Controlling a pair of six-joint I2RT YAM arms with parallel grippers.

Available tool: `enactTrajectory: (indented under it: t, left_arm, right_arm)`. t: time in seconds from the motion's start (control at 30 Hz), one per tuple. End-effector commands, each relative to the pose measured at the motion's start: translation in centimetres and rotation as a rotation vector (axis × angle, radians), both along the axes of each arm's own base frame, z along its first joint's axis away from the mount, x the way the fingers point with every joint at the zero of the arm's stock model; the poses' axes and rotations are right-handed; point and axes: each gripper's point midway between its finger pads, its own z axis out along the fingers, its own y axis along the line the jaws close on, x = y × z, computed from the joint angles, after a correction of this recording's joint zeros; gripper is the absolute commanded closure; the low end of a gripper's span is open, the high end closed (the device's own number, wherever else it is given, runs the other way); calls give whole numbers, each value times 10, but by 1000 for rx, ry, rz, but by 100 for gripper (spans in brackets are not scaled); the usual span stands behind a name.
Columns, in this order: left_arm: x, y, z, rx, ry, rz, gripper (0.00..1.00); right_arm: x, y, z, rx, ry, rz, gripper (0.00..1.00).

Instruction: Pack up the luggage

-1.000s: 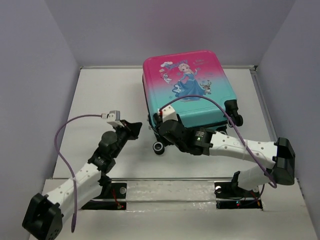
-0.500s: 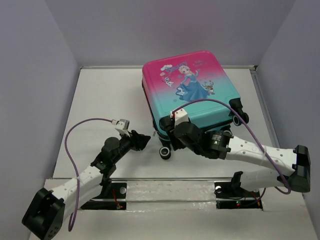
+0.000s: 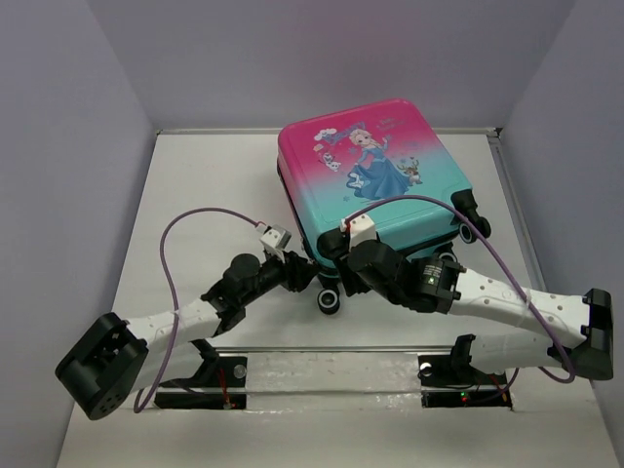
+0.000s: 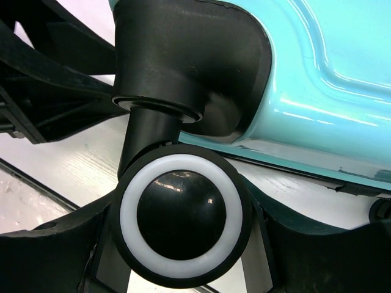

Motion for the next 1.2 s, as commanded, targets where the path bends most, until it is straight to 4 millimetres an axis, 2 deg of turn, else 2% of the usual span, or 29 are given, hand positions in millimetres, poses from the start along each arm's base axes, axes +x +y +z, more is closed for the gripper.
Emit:
enactTrajectory:
  t: [0.0,0.07,0.1,0.13,0.17,0.27,0.3,0.37,0.4,0.43,0.47,0.5,0.6,0.67,0.7,0.73,0.77,0.83,0.87,0.93,1.03,1.07,1.1,1.13,1.17]
  left_arm:
    - [15,-12,28,-30,-110,0,46]
    - [17,-13,21,-15,-95,7,54]
    - [19,-13,21,-12,-95,13,66]
    - [22,-11,20,-8,-94,30,72]
    - [23,-11,20,-6,-94,39,74]
    - [24,-8,19,3,-94,50,91]
    - [23,-8,19,7,-94,47,91]
    - [22,-6,20,6,-93,49,89]
    - [21,-6,21,2,-92,48,80]
    - [18,-4,21,0,-92,46,79]
    - [18,-4,20,2,-92,47,80]
    - [18,-3,18,13,-88,48,92]
    - [23,1,14,38,-87,79,94]
    - [41,11,15,73,-76,189,94]
    - [44,18,7,109,-51,228,94]
    - [48,23,8,117,-53,264,94]
    - [59,38,9,133,-40,371,94]
    - [75,51,21,126,-49,468,94]
    - [82,59,15,160,-24,508,94]
    - [104,75,20,174,-6,628,94]
    - [122,83,26,140,21,695,94]
    - [123,89,25,131,51,723,92]
    - [123,88,34,99,47,727,85]
    - [116,92,50,43,23,731,77]
    - [110,96,57,-6,38,748,62]
  right_arm:
    - [14,12,65,253,-110,-61,93]
    - [13,12,65,256,-106,-59,93]
    - [13,12,65,259,-106,-60,93]
    - [13,11,65,261,-106,-62,93]
    - [13,11,64,258,-105,-62,93]
    - [12,11,62,256,-102,-59,93]
    - [12,10,62,255,-103,-62,93]
    - [12,11,63,258,-103,-61,93]
    - [12,11,62,256,-102,-59,93]
    - [12,11,63,257,-103,-59,93]
    - [12,11,64,260,-104,-59,93]
    - [12,11,65,260,-105,-58,93]
    - [12,11,68,263,-110,-54,93]
    - [11,12,67,263,-105,-46,93]
    - [10,12,67,267,-102,-39,93]
    - [9,12,66,266,-100,-32,93]
    - [4,14,68,277,-92,-3,93]
    - [1,15,61,270,-78,20,93]
    - [-1,18,58,270,-66,33,93]
    - [-5,26,49,265,-40,63,93]
    - [-11,51,43,264,-22,122,93]
    - [-13,64,44,287,-11,156,93]
    - [-13,73,42,290,-6,175,93]
    - [-10,85,26,247,11,189,93]
    - [-7,101,40,283,2,212,93]
